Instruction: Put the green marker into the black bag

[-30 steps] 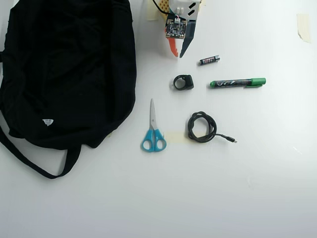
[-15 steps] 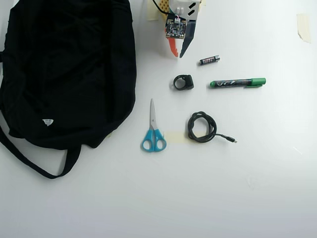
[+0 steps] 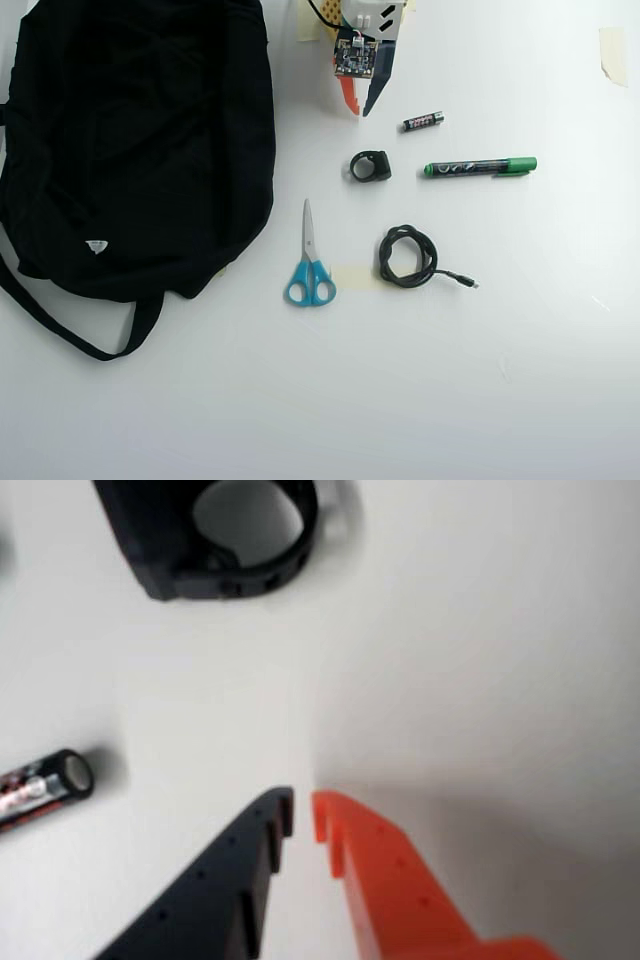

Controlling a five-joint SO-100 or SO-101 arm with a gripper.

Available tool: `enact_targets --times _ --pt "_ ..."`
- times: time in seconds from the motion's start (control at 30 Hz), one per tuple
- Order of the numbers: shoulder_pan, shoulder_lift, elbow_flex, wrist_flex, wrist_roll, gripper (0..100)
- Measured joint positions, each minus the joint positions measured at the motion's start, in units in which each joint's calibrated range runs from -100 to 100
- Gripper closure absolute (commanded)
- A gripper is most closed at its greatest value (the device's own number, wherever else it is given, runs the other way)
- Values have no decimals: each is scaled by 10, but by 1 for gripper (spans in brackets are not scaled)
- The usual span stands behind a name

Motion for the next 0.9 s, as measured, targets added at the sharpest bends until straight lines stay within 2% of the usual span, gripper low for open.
enact_targets --times 0.5,0.9 --pt "0 0 -2 -6 -3 98" --pt "0 34 -79 -172 -3 98"
